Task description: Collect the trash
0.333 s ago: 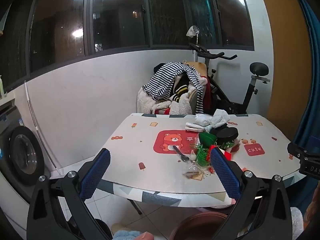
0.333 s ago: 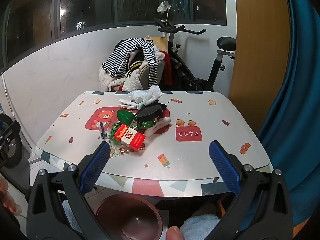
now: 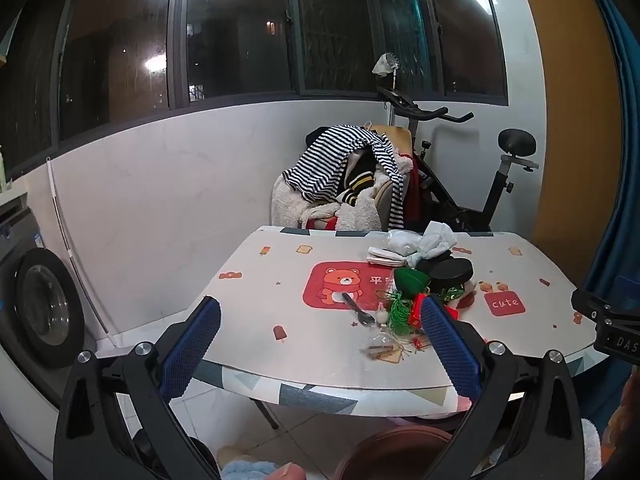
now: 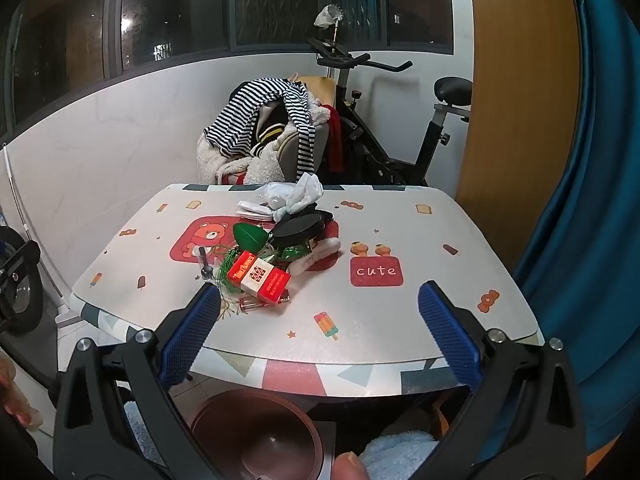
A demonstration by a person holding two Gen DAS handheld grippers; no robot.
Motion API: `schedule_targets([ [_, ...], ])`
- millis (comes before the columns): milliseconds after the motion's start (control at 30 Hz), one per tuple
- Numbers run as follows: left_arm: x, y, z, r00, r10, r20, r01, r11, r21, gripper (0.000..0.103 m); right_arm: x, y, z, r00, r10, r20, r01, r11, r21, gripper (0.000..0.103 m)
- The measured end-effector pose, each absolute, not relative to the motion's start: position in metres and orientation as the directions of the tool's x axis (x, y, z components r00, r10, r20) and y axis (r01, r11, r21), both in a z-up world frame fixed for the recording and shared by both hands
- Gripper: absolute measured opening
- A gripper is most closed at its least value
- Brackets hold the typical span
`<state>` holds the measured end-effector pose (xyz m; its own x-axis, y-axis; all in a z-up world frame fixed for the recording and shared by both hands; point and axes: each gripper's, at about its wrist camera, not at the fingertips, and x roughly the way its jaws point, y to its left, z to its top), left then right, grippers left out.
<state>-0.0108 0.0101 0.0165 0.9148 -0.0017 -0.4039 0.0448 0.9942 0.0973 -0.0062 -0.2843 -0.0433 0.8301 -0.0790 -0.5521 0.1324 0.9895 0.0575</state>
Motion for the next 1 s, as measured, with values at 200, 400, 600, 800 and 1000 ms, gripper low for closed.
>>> schedule_targets([
  [200, -0.007, 0.003, 0.015, 0.915, 0.000, -0.404, 0.041, 0.995, 0.093, 0.098, -0.006, -0.285, -0.043, 0.831, -0.078, -0.551, 0.132, 0.990, 0.058, 0.097],
  [400, -0.006, -0.005, 0.011, 0.913, -0.005, -0.407, 0.044, 0.995, 0.088, 0.098, -0.006, -0.285, -0.044, 0.831, -0.080, -0.550, 0.132, 0.990, 0.056, 0.097],
  [600, 0.000, -0.005, 0.008, 0.914, -0.003, -0.407, 0.041, 0.996, 0.083, 0.098, 0.000, -0.285, -0.044, 0.830, -0.085, -0.551, 0.133, 0.990, 0.049, 0.097],
  [800, 0.004, -0.003, -0.001, 0.912, -0.001, -0.409, 0.035, 0.997, 0.074, 0.098, -0.003, -0.285, -0.045, 0.830, -0.084, -0.552, 0.133, 0.990, 0.049, 0.097],
  [1000, 0.005, -0.001, -0.002, 0.913, -0.005, -0.409, 0.037, 0.997, 0.071, 0.098, -0.004, -0.286, -0.045, 0.829, -0.082, -0.552, 0.132, 0.990, 0.051, 0.097],
])
